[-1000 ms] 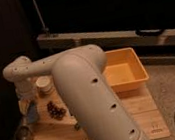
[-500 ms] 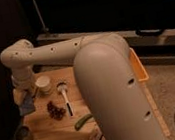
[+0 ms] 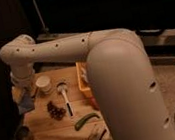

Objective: Place sponge in table surface

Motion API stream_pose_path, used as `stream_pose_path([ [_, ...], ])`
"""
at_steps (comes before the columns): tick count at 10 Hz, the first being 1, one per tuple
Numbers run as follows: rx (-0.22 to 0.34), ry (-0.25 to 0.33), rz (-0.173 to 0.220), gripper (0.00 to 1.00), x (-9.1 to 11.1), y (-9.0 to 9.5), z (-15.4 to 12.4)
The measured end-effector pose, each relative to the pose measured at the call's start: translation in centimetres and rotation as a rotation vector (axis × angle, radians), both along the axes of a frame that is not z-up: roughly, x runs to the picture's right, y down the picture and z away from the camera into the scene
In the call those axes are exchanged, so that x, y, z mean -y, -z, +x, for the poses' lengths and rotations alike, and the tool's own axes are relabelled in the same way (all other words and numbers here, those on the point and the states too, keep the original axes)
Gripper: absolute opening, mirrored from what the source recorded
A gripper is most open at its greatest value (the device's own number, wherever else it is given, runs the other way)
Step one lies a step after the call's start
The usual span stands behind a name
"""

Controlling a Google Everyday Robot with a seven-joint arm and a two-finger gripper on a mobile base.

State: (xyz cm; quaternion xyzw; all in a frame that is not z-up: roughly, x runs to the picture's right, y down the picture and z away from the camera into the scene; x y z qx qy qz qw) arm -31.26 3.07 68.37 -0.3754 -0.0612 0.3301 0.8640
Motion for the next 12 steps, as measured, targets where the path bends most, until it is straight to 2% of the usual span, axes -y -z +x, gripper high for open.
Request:
stream_pose_path([
  [1,0.005,0.008,-0.002,0.12,-0.3,0.0,-0.3],
  [3,-0.004,0.053,-0.010,0.12,-2.1,-1.7,-1.7],
  [5,-0.018,0.110,-0.015,0.12,-4.5,-4.2,-3.1],
  [7,-0.033,0.157,-0.035,0.12,-7.1,-7.6,-4.4],
  [10,-0.047,0.208,-0.082,0.12,-10.5,-12.4,-5.4],
  [12,-0.048,0.217,-0.108,0.12,-11.8,-14.0,-5.3],
])
